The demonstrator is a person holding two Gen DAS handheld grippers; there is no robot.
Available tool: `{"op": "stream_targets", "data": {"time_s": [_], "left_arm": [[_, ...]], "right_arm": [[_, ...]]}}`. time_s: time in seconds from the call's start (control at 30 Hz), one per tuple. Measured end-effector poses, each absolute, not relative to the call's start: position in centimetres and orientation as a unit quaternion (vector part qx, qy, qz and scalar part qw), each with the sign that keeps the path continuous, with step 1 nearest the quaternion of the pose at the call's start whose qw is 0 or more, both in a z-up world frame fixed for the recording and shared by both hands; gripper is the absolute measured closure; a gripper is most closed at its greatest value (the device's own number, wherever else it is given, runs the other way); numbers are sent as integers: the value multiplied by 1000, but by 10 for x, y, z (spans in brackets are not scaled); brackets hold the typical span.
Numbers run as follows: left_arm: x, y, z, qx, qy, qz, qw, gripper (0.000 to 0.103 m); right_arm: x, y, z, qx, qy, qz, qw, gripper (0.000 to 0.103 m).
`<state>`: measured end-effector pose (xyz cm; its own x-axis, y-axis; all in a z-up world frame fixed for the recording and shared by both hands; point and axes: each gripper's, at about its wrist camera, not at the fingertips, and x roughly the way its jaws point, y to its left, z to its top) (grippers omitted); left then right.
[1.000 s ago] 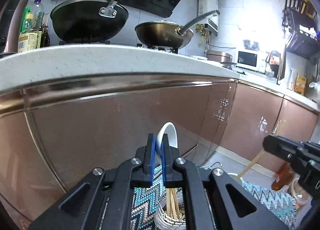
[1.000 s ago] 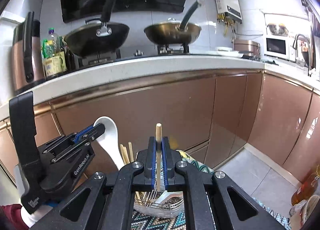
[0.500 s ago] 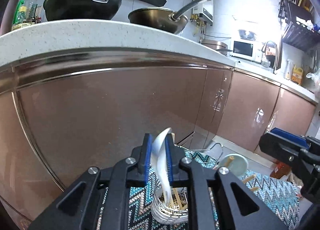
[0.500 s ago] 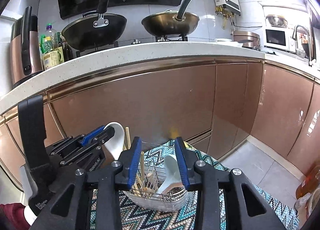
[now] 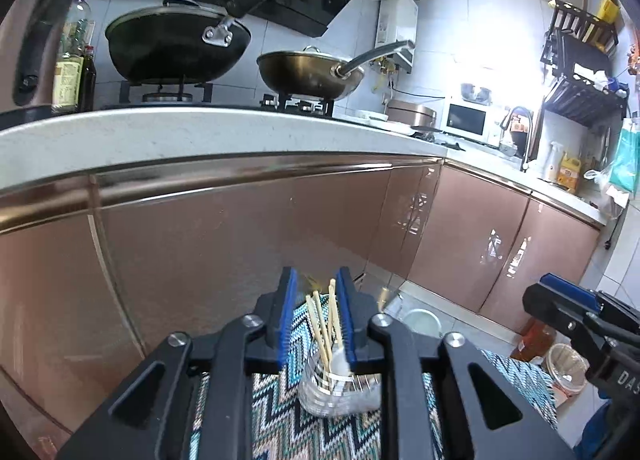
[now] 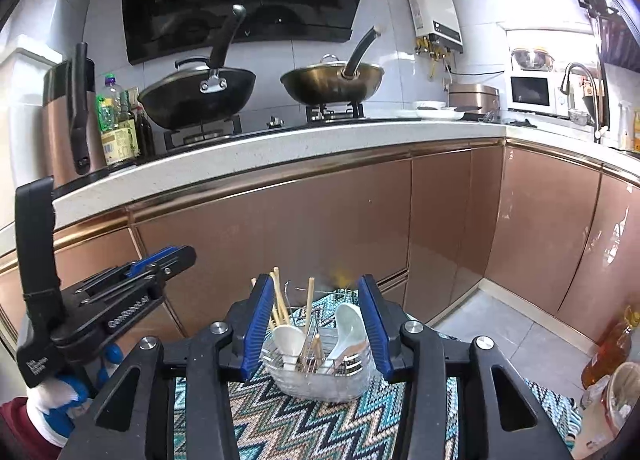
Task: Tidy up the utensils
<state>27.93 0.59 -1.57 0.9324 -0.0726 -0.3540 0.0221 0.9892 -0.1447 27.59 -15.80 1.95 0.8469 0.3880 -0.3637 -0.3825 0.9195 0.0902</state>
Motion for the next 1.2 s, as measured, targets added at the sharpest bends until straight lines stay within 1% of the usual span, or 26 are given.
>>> {"op": "stream_targets", "data": {"time_s": [0.03,0.1,0.2,0.3,0.37,0.43,0.53,0.6,0.67,0.73,0.8,1.2], "left_arm": [[272,7,-14,-69,182,-25,981,77],[250,7,-7,-65,181,-26,981,66],[220,4,2,-54,175,-21,983,56],[187,1,10,-46,169,-15,985,48],[166,-2,14,-37,160,-11,986,45],[149,-4,17,-30,155,-6,988,40],[122,-7,21,-17,143,0,990,38],[106,-9,24,-9,134,9,991,35],[89,-9,27,-6,126,14,992,33],[76,-8,29,-6,121,19,992,32],[64,-7,31,-4,114,25,993,31],[24,8,36,-4,83,27,996,31]], "right_arm": [[269,-158,21,6,188,199,962,59],[254,-158,24,3,182,195,964,54],[228,-159,26,-3,173,187,967,47],[202,-160,25,-12,167,175,970,39],[183,-160,24,-22,163,165,972,35],[167,-160,25,-31,161,156,974,28],[144,-161,26,-39,154,144,977,24],[128,-161,28,-43,149,137,978,17],[115,-161,29,-46,143,131,980,12],[101,-160,31,-49,135,124,982,3],[91,-160,32,-50,128,120,983,0],[47,-170,39,-29,103,103,989,0]]}}
